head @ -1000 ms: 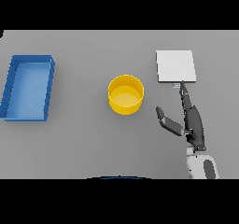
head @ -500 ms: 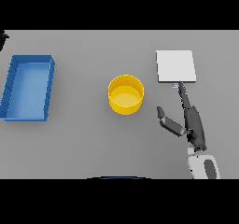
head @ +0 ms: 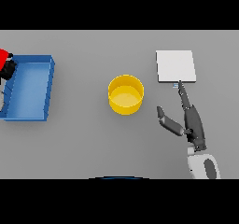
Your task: Pick up the red beaker and tilt it to pour out 1 green nut into yellow bowl. Pick up the yellow bowl and place it on the metallic measuring scale.
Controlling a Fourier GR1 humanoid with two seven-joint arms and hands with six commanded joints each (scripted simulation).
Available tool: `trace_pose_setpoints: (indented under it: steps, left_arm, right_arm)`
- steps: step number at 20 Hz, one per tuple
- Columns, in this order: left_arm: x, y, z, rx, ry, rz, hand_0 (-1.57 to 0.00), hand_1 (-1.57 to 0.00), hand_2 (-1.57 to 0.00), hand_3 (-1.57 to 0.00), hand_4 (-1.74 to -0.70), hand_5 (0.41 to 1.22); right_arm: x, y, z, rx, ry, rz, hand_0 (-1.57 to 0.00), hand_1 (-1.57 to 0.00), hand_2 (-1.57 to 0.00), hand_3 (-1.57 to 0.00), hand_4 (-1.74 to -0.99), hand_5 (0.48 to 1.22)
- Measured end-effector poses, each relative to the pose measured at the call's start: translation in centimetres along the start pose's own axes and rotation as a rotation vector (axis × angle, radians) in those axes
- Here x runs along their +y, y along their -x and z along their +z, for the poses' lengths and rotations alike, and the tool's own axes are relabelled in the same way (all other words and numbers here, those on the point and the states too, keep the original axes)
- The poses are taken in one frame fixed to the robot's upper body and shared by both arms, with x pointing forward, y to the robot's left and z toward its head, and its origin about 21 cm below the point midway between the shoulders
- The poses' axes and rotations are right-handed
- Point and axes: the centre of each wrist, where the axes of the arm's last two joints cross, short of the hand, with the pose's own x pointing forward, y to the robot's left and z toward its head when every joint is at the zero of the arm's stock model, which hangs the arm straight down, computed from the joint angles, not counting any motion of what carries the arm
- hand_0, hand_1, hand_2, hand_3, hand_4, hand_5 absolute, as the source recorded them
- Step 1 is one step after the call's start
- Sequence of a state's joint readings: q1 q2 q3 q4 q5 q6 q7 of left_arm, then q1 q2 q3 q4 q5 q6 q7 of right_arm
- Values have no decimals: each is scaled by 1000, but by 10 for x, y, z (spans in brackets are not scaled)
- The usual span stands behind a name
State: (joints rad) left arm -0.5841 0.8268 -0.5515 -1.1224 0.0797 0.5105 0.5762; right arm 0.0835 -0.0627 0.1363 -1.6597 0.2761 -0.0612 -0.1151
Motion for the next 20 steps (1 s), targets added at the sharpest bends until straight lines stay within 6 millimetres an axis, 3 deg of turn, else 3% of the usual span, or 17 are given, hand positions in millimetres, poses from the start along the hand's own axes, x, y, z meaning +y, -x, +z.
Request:
trace_pose_setpoints:
  steps: [1,2,3,4,5,7,9,13,16,20]
  left_arm:
    - [0,0,3,4,4,-11,-1571,-1571,-1571,-1551,-1741,967]
    - [-2,2,3,18,14,-39,-1571,-1571,-1571,-1555,-1667,908]
    - [-5,6,5,16,30,-71,-1571,-1571,-1571,-1503,-1530,865]
    - [-1,7,6,10,50,-89,-1564,-1449,-1432,-1362,-1374,830]
    - [-2,8,11,2,101,-98,-1457,-1180,-1187,-1129,-1229,803]
    - [8,7,11,12,195,-111,-932,-755,-767,-722,-1034,758]
    - [13,6,13,9,260,-135,-596,-483,-490,-462,-916,723]
    - [18,5,13,1,318,-130,-244,-197,-200,-189,-815,684]
    - [16,10,8,-3,305,-115,-124,-100,-102,-96,-791,674]
    - [22,-1,6,-59,269,-69,-50,-41,-41,-39,-786,671]
  right_arm:
    - [1,0,3,-9,3,-3,1,1,1,1,-1205,664]
    - [0,1,5,-14,4,-9,1,1,1,1,-1202,667]
    - [0,2,4,-17,5,-1,1,1,1,1,-1197,664]
    - [-1,3,6,-5,6,2,1,1,1,1,-1192,663]
    - [2,2,4,1,6,-7,1,1,1,1,-1188,663]
    - [1,2,7,-14,8,-10,1,1,1,1,-1185,665]
    - [2,1,9,-18,5,-6,1,1,1,1,-1182,667]
    - [3,3,12,-7,0,-2,1,1,1,1,-1187,666]
    - [5,-1,10,10,0,-8,1,1,1,1,-1193,660]
    - [5,-3,8,13,-1,69,1,1,1,1,-1198,662]
